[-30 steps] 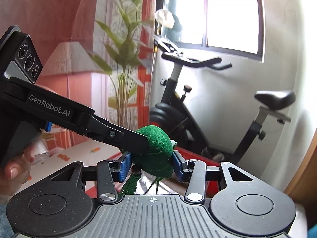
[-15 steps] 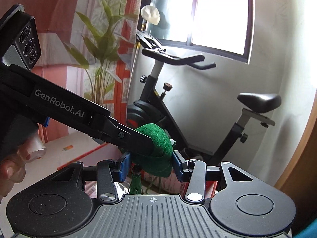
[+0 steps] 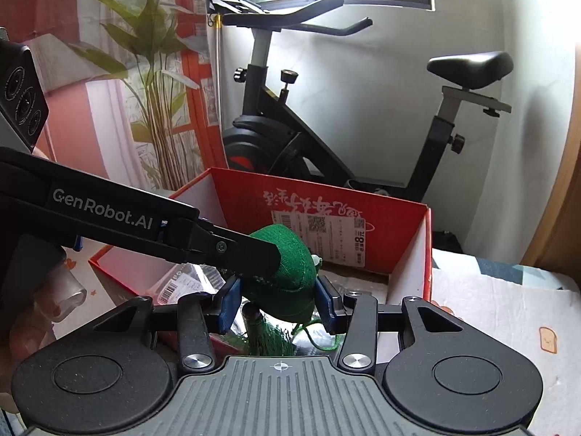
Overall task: Organize soft objects
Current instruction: 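Lift the green pouch with the left tool and carry it over the box, then open the left tool to drop the green pouch into the box, then lower the left tool to the blue-and-white packet and close on it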
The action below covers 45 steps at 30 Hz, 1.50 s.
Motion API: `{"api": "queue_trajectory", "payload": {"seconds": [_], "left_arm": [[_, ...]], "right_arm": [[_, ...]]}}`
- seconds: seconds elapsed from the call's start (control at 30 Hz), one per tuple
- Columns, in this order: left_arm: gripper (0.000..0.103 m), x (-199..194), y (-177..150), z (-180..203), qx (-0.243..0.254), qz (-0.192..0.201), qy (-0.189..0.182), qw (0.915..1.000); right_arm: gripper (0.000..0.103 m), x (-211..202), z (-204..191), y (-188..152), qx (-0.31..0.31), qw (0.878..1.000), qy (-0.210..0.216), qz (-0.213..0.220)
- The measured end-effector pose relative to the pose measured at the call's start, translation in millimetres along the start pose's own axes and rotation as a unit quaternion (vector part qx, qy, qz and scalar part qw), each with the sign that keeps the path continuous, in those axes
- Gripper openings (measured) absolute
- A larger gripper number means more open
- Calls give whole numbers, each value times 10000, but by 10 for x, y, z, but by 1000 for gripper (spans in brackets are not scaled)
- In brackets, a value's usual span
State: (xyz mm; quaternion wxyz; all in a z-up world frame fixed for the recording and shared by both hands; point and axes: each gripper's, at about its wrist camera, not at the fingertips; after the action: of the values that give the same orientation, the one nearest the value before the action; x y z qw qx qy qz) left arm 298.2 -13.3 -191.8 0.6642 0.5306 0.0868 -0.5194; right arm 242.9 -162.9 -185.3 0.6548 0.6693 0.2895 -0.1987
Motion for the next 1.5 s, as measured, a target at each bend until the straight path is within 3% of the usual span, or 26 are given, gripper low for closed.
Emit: {"api": "queue_trajectory", "payload": {"seconds": [0.07, 0.3, 0.5, 0.7, 1.13, 1.5], "left_arm": [[55, -9, 6, -27, 33, 54, 42, 10000], [57, -241, 12, -189, -55, 391, 364, 9986], [59, -509, -31, -304, 8, 599, 807, 9949], [62, -786, -228, -333, 149, 648, 1012, 9926], [62, -907, -748, -435, -225, 315, 1024, 9940], [62, -769, -888, -549, -405, -25, 1004, 9941]], "right_arm": [[30, 39, 35, 11, 49, 9999, -126, -14], [27, 213, 211, 182, 187, 9973, -715, -15], [30, 88, 227, 81, 359, 9972, -655, -3], [36, -155, 251, -82, 690, 9962, -502, 153], [38, -404, 52, -427, 761, 9965, -271, 198], [38, -308, -1, -671, 980, 9950, 80, -197]]}}
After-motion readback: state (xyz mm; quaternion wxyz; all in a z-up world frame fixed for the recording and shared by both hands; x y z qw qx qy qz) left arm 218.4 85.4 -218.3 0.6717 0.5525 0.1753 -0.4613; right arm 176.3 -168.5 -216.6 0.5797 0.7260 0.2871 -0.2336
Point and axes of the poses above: each gripper's, at about its wrist camera, not at the fingertips, and x roughly the way its jaws point, z to its right, y to its top, and after that the axes turned 7 degrees about -z, right-handed
